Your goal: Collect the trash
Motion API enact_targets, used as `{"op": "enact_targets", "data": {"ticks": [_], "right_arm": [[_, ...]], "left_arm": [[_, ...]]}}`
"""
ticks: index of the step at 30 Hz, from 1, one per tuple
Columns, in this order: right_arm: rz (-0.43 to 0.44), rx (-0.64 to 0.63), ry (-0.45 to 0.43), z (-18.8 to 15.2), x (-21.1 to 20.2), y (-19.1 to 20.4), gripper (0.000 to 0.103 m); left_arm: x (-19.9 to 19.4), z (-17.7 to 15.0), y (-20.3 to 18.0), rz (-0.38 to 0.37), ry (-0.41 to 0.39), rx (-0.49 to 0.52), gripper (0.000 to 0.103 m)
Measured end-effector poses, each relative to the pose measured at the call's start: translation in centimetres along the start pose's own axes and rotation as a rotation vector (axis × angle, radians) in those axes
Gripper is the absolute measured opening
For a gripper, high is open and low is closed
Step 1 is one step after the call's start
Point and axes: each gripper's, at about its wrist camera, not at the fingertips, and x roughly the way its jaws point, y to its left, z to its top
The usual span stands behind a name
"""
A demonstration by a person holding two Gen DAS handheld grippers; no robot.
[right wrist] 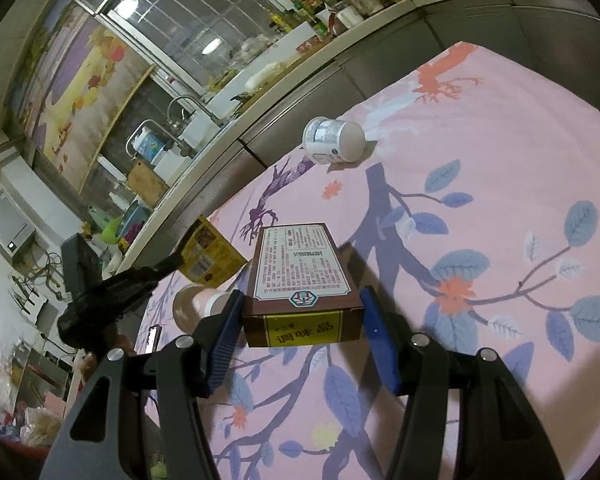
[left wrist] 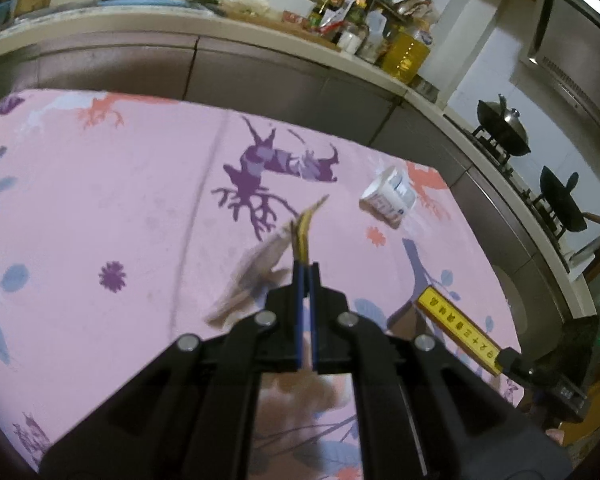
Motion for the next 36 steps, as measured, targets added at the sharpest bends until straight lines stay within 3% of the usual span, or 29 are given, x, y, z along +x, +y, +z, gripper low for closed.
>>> {"op": "enact_targets", "data": {"ticks": [10,15,24,25,27,28,33,36], "right_arm": [[0.010,-0.125,0.042,-1.1,2.5,3.6,0.057],[-0.093,-0.295,0.088,-2.8,5.7,6.5,0.057],[-0.149,-0.390,0.171,-4.7,8.1,6.5,0.057],[-0.154,-0.399,0.183,-4.9,8.4,6.4,0.057],[-0.172,-0.461,0.179,-5.6,8.6,6.9,0.057],[-0.179,-0.481,0.180,-5.7,8.8,7.0,0.057],[-0.164,-0.487,0.184,-5.6,8.9,6.7,0.057],[-0.152,-0.478,0.189,-5.5,8.9,6.4,0.057]], "left_arm": [[0.8,-1.5,3.1,0.019,-0.002,-0.076,0.002],[1.3,-2.8,4.2,-0.007,0.031,-0.115,0.002],[1.2,-5.6,3.9,0.012,0.103,-0.064,0.002],[1.1,-5.9,4.0,0.014,0.112,-0.070,0.004],[1.0,-6.5,4.6,0.021,0.131,-0.104,0.022],[0.9,-6.8,4.9,0.035,0.136,-0.123,0.037],[-0.1,-7.3,4.8,0.049,0.156,-0.125,0.045],[-1.3,-7.3,4.7,0.012,0.190,-0.125,0.045]]}}
